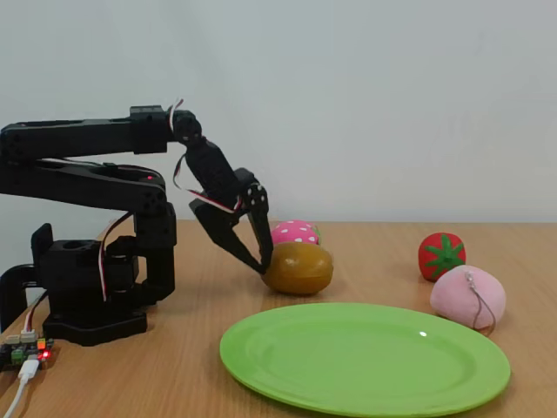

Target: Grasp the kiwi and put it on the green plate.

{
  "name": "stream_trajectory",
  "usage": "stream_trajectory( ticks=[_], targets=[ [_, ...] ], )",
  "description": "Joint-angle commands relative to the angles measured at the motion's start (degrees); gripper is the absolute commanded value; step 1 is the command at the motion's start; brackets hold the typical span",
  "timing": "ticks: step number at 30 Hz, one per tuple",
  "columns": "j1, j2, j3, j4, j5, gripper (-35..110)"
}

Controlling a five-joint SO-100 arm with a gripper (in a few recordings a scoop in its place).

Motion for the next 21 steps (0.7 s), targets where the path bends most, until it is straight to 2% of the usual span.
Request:
stream_trajectory(
  ticks=[1, 5, 9, 21],
  targets=[
    [-0.5, -2.5, -6.0, 2.6, -0.9, -8],
    [2.1, -13.3, -17.0, 6.4, -0.6, -8],
    [4.9, -14.3, -21.8, 6.9, -6.5, -8],
    [5.5, -22.9, -28.6, 8.1, -32.5, -8]
  ],
)
